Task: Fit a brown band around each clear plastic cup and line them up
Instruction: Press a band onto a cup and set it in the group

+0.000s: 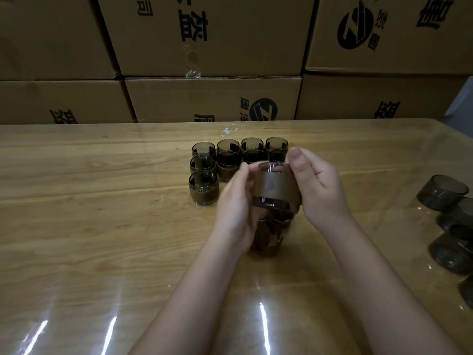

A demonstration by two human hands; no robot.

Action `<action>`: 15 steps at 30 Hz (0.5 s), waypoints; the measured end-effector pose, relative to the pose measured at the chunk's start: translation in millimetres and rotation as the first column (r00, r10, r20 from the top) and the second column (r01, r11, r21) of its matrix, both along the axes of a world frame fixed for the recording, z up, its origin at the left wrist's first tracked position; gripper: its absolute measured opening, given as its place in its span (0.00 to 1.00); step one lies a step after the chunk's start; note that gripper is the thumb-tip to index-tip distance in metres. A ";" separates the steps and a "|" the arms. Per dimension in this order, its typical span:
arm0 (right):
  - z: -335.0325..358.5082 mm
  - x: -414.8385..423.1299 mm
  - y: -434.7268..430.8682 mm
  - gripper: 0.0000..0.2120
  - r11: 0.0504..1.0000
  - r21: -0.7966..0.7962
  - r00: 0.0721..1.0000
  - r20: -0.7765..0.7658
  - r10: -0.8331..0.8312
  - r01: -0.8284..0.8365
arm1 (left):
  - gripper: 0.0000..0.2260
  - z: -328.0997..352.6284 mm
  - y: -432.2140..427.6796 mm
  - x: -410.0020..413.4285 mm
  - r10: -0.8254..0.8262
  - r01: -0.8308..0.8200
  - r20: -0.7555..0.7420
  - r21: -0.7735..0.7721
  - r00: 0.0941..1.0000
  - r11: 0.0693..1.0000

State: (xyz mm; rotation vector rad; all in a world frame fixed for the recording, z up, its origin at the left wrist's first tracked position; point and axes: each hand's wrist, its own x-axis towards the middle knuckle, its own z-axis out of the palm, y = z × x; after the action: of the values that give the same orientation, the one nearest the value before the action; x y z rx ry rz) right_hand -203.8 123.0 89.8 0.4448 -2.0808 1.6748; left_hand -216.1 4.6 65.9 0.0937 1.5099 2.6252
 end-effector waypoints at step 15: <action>-8.1 -1.9 -27.4 0.27 0.735 -0.648 0.964 0.010 0.267 -0.197 | 0.24 16.7 3.1 14.4 0.033 -0.027 -0.164 0.039 0.986 0.999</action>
State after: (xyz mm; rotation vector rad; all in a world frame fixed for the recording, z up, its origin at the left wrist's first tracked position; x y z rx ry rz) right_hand -205.7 95.7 81.7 0.3997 -1.3938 2.4638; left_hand -201.7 7.7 82.6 0.3011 1.5224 2.7301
